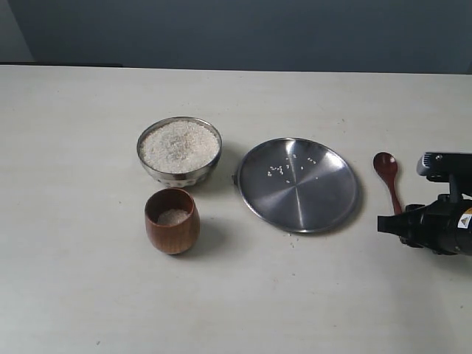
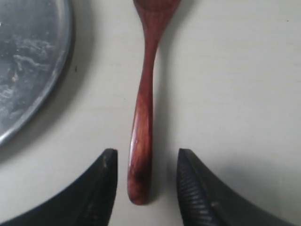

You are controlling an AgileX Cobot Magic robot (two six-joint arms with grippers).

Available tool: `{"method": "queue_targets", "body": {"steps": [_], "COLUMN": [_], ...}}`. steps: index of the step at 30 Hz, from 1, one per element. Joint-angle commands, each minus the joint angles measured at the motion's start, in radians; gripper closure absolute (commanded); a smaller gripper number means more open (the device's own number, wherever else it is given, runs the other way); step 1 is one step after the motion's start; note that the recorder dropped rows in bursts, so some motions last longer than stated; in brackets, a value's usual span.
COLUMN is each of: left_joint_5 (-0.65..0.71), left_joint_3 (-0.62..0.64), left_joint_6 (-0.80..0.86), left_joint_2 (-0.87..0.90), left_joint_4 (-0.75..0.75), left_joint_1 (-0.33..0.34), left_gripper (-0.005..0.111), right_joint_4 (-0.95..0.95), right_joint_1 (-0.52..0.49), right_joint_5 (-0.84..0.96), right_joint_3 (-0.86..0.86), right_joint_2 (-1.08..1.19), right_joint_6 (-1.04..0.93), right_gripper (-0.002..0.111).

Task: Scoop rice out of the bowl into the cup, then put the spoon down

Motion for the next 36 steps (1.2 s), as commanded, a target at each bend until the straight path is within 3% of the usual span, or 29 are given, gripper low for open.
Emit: {"method": "queue_targets", "body": {"steps": [1, 16, 24, 30, 36], "left_joint_5": [-0.004, -0.004, -0.004, -0.004, -0.004], "left_joint_3": [-0.004, -0.004, -0.004, -0.004, -0.004], "left_joint_6": [0.0, 0.0, 0.0, 0.0, 0.0], "left_joint_2": [0.001, 0.001, 0.001, 0.001, 0.001], "left_joint_4": [-0.002, -0.002, -0.002, -0.002, -0.002], "left_joint_1": [0.004, 0.004, 0.004, 0.004, 0.004], "left_gripper": [0.106, 0.106, 0.106, 0.106, 0.106], "right_joint_4": [-0.003, -0.024, -0.026, -0.026, -0.026], "right_joint_1": [-0.005, -0.005, -0.005, -0.005, -0.005], "right_joint_5": [-0.032, -0.101, -0.11, -0.1, -0.056], "right_joint_3": [0.003, 0.0, 0.0, 0.0, 0.0], "right_joint_2": [0.005, 0.103, 0.164, 0.152, -0.026], "right_joint_6": [-0.006, -0.006, -0.006, -0.006, -0.001], "right_gripper": [0.068, 0.068, 0.109, 0.109, 0.109]}}
